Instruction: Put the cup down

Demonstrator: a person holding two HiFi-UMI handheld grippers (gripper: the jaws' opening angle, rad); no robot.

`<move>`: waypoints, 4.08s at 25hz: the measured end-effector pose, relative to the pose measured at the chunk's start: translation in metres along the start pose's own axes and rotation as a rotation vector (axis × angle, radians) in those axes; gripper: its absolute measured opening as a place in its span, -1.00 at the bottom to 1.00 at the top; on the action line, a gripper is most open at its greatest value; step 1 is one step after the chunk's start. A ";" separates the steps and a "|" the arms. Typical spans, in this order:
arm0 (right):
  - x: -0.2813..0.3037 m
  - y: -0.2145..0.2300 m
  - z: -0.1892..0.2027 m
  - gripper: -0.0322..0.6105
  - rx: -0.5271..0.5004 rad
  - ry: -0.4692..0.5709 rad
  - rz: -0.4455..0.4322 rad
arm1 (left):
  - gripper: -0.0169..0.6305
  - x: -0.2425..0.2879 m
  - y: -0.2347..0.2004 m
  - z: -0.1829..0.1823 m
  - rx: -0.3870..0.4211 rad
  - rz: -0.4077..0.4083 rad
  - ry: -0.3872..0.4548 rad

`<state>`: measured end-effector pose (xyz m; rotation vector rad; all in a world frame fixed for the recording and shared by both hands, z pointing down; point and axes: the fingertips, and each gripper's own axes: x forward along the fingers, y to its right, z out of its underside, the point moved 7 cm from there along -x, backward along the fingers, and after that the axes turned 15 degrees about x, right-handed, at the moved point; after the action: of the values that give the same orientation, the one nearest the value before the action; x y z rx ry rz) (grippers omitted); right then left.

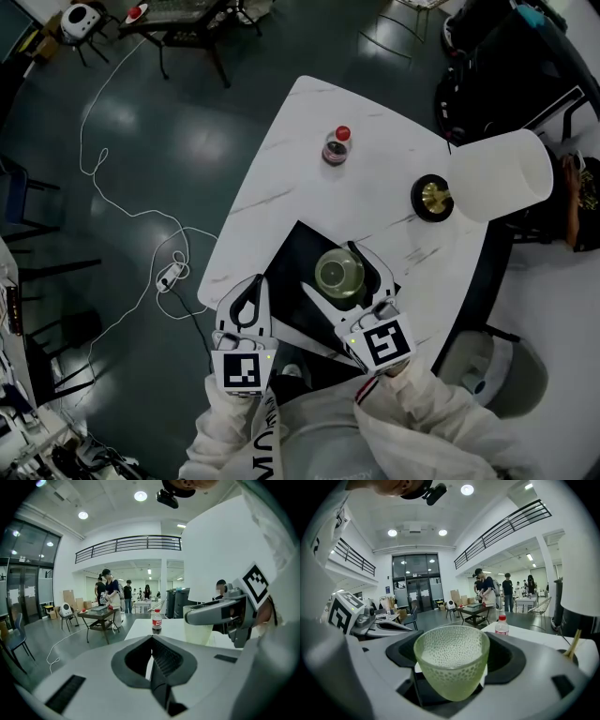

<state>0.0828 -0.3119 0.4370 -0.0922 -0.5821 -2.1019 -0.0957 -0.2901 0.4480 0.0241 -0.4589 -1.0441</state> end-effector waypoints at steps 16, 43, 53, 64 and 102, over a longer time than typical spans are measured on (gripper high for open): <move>0.032 0.002 0.026 0.35 0.003 -0.001 -0.049 | -0.91 0.019 -0.003 0.027 -0.029 -0.050 -0.023; 0.070 0.004 0.065 0.35 -0.011 -0.017 -0.070 | -0.91 0.028 0.003 0.060 -0.073 -0.065 -0.060; 0.080 0.004 0.077 0.35 -0.028 -0.044 -0.077 | -0.91 0.036 0.000 0.072 -0.102 -0.074 -0.075; 0.090 0.011 0.077 0.35 -0.021 -0.042 -0.072 | -0.91 0.039 -0.002 0.077 -0.110 -0.076 -0.093; 0.089 0.012 0.079 0.35 -0.027 -0.106 -0.100 | -0.91 0.042 -0.006 0.088 -0.163 -0.084 -0.113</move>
<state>0.0291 -0.3516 0.5369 -0.1939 -0.6333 -2.2124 -0.1169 -0.3112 0.5411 -0.1627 -0.4768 -1.1668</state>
